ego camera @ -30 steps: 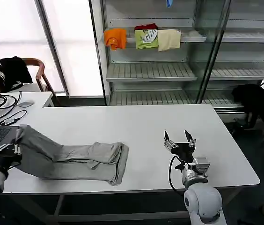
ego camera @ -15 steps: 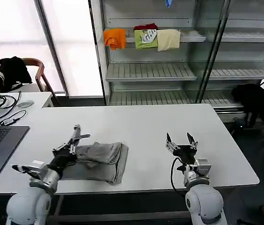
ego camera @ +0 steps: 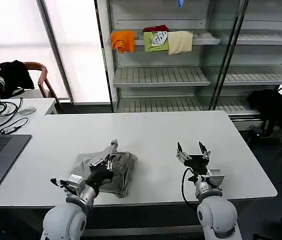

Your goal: Fold and organize the clothes.

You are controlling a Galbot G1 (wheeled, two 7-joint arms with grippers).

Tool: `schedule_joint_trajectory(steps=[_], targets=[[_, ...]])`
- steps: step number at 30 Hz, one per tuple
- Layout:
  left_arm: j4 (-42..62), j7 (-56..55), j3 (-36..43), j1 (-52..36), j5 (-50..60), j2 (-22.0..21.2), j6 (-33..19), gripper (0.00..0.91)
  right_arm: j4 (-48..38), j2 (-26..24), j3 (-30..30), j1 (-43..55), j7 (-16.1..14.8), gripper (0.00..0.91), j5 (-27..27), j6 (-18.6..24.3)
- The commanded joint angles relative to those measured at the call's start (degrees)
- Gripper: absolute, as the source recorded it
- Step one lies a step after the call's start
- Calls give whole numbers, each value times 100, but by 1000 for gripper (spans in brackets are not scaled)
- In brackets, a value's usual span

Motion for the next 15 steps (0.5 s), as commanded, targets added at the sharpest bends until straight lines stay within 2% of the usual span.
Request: schedule_joint_trajectory(steps=[1, 15], targets=[[78, -162, 527, 9, 304, -212, 66, 907, -22, -4, -3, 7, 2, 907, -8, 4], [-503, -374, 895, 20, 248, -382, 57, 907, -75, 61, -62, 40, 0, 907, -54, -3]])
